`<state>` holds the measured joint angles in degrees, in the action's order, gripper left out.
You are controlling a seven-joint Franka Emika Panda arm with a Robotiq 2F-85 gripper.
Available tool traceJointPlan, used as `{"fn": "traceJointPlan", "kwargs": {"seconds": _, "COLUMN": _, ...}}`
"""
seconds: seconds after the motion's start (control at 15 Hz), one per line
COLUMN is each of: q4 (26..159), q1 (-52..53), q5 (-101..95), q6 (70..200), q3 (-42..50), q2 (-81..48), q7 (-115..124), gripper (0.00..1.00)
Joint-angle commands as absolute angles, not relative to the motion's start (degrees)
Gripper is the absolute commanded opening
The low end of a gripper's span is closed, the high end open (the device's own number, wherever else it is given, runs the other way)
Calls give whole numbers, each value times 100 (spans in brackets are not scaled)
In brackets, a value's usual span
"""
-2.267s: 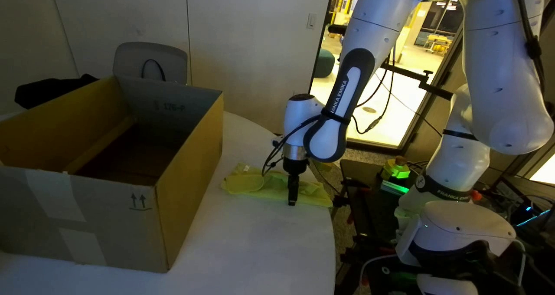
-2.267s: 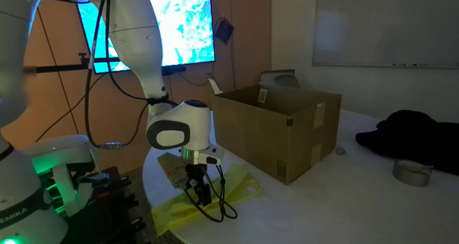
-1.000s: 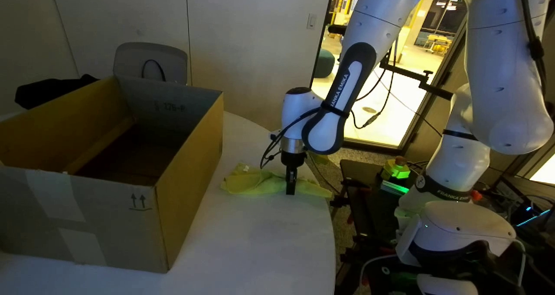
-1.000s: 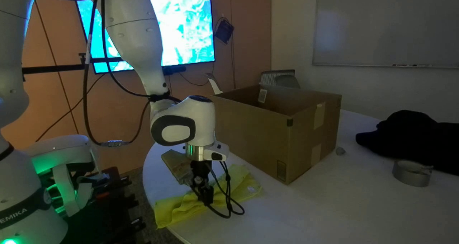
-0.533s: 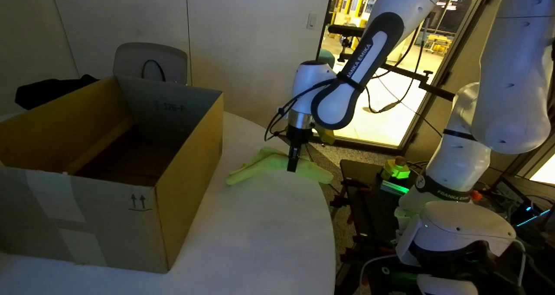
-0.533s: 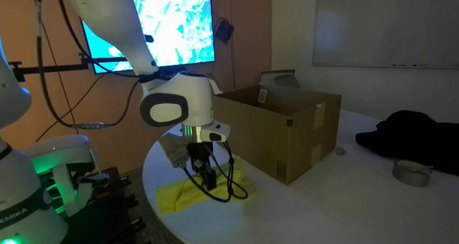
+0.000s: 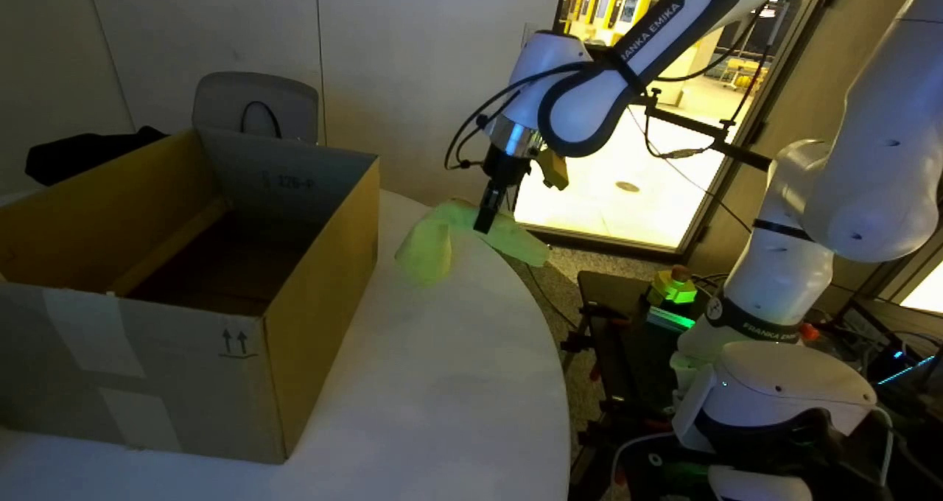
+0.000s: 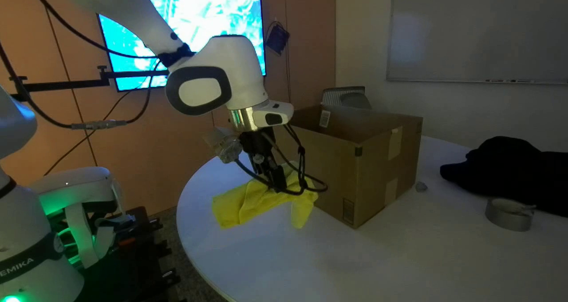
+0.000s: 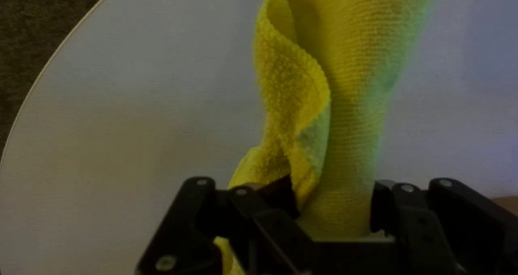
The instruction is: Put the black marker on the towel then fold the towel twice and put it in the brown box.
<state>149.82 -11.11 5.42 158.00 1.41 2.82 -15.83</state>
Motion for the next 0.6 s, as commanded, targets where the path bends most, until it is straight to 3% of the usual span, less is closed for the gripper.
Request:
{"fn": "traceJointPlan", "kwargs": {"seconds": 0.0, "q4": 14597, "q1": -745, "q5": 772, "q6": 15355, "q3": 339, "q2": 672, "q7": -1658, "gripper": 11}}
{"fn": "traceJointPlan", "kwargs": {"seconds": 0.53, "q4": 13103, "q1": -188, "q5": 1492, "q6": 14541, "q3": 332, "q2": 303, "q7": -1677, "gripper": 12}}
